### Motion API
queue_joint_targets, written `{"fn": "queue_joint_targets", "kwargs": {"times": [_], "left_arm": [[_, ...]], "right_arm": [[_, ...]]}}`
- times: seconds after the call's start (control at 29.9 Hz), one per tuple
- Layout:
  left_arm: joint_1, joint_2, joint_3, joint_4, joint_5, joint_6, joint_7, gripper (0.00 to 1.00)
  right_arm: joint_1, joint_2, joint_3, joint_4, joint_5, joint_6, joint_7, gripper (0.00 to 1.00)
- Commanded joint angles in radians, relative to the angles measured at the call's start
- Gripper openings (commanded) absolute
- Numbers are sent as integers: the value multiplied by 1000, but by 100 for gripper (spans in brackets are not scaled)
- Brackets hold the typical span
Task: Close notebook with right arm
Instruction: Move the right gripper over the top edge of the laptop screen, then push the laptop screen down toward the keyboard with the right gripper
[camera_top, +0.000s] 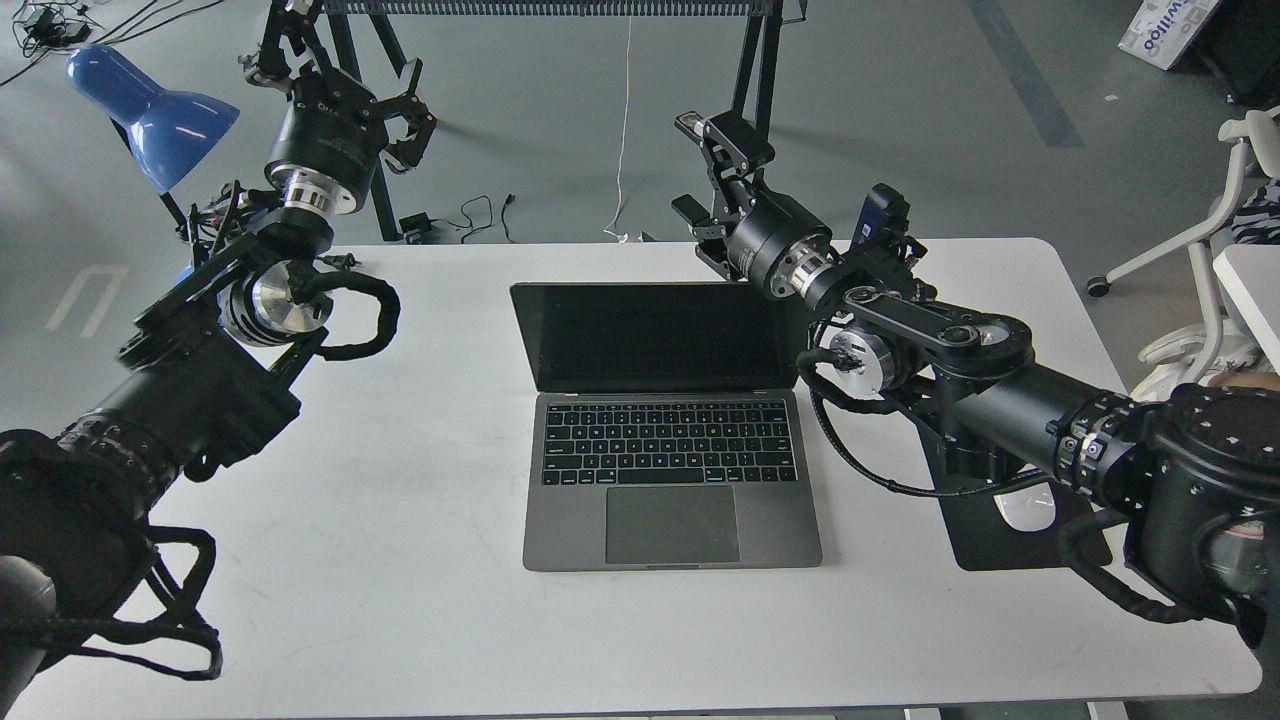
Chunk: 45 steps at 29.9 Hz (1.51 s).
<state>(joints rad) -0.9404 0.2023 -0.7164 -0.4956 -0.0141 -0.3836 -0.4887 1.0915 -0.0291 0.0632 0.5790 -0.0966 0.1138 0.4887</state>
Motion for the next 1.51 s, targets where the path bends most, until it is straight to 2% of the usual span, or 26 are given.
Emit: {"fn": "queue_joint_targets", "kwargs": {"times": [0.0,0.33,0.9,1.24,1.47], "left_arm": [[0,0,0,0,0,0,0,100],[0,0,0,0,-1,2,0,100],[0,2,0,0,-1,2,0,100],[0,0,0,0,-3,2,0,100],[0,0,0,0,-3,2,0,100]], "right_arm": [[-1,-77,-2,97,0,-2,0,99],[-1,-227,-2,252,1,-16,0,99],[-45,-235,-2,266,3,-17,0,99],[-82,-270,-12,370,1,-42,0,99],[-84,-347,-82,484,1,-66,0,99]]}}
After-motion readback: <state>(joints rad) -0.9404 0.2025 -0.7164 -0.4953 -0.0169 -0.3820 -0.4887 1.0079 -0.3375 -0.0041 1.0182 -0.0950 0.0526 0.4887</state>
